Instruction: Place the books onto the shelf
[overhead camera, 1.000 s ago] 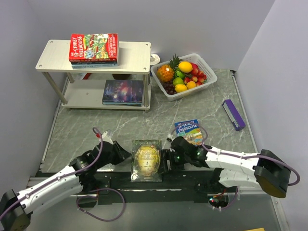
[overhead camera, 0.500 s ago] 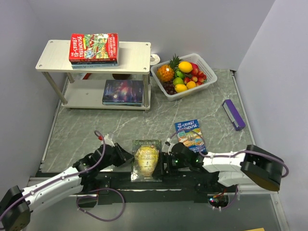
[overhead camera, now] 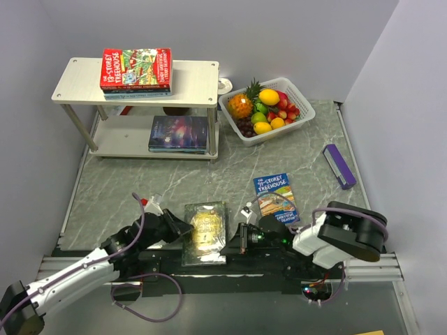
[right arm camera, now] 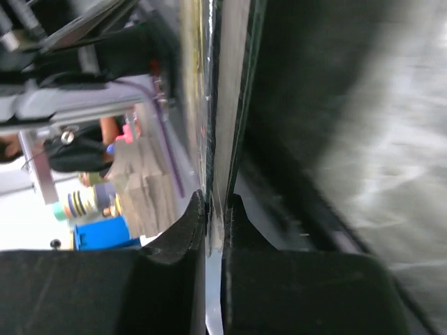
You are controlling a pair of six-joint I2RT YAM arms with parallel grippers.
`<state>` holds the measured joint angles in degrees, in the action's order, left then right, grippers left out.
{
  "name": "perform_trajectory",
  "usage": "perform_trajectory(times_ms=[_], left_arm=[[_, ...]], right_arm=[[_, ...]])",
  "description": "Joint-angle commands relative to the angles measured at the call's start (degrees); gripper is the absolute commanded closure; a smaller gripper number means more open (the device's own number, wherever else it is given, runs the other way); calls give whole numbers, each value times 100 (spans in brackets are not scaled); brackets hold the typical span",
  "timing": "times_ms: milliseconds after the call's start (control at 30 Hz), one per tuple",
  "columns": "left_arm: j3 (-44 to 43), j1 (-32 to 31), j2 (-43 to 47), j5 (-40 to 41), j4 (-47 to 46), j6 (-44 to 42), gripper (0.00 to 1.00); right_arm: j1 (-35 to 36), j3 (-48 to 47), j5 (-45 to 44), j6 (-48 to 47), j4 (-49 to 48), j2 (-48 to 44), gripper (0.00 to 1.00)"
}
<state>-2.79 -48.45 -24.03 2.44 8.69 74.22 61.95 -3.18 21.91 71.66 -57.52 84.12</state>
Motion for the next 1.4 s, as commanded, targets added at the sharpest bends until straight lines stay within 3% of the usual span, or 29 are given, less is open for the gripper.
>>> perform_trajectory(times_ms=[0,100,200,300,400,733,1067,1167,1267,1367], left_arm=[[-178,-16,416,318,782,58,80],[-625,-25,873,731,1529,-30,73],[-1118,-16,1400,1231,1969,-196,57],[-1714,-16,1770,1644,2189,-302,17],[-2058,-16,1806,1760,2330,-451,2],[-2999,-16,848,1453,2393,-1444,4],[-3439,-7,215,302,2068,-1840,4],[-3448,-16,267,-172,1752,-1972,4],[-3369,-7,337,-541,1505,-2034,1],[-3141,-7,460,-1007,952,-2025,10]], right_arm=[[89,-103,243,-563,203,-919,100],[89,-726,244,-1291,2248,-2209,100],[-68,-1605,225,-1909,4289,-3021,100],[-832,-2098,1225,-2103,4960,-3138,100],[-1369,-2458,1963,-2401,5493,-3138,100],[-2178,-3100,3827,-2604,5252,-2857,100],[-2627,-3171,4971,-1585,4144,-2778,100],[-2662,-3128,5200,-1174,3618,-2690,100],[-2662,-2926,5376,-367,2389,-2637,100],[-2662,-2758,5464,284,1350,-2620,100]])
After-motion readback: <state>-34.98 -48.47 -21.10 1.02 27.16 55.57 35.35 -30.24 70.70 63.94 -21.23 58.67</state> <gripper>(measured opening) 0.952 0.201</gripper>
